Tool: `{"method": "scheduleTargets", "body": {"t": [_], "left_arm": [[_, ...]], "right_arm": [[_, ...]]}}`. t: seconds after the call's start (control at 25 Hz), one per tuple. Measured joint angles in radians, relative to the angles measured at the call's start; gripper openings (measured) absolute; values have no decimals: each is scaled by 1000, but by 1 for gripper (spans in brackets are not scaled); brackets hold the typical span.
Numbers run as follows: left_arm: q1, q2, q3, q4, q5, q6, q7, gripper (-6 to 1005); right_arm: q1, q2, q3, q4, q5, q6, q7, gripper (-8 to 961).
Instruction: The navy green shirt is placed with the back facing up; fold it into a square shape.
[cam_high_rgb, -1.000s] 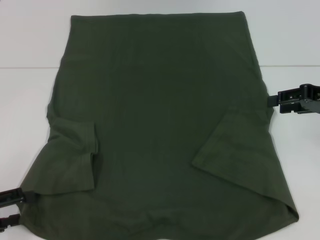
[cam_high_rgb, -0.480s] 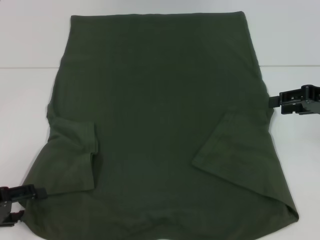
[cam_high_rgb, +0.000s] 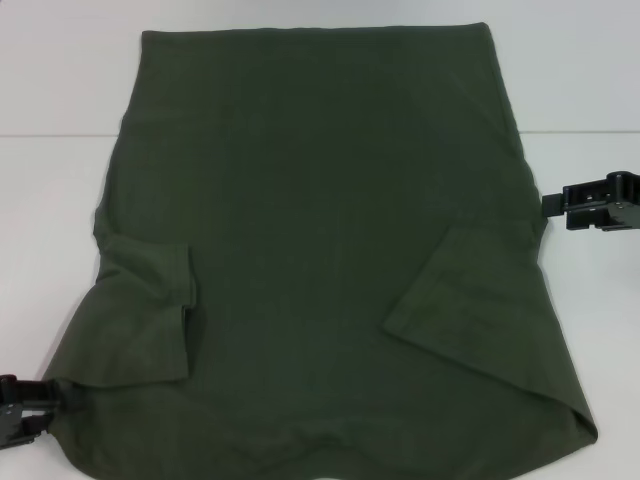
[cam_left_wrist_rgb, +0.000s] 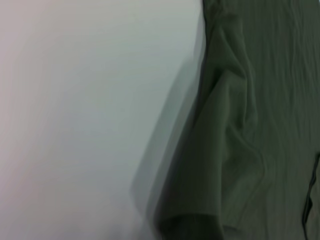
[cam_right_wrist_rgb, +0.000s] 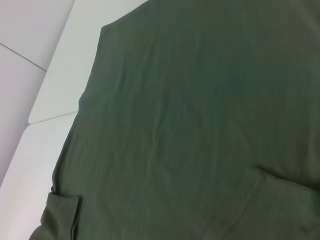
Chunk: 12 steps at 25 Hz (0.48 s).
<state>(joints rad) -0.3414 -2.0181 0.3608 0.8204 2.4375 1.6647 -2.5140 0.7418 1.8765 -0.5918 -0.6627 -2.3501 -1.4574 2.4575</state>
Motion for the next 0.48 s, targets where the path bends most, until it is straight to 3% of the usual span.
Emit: {"method": "scheduleTargets", "body": {"t": [0.48], "left_arm": [[-6, 6, 2, -8, -6, 4, 31, 116]], "right_arm": [[-18, -15, 0, 0, 0, -67, -53, 579]]}}
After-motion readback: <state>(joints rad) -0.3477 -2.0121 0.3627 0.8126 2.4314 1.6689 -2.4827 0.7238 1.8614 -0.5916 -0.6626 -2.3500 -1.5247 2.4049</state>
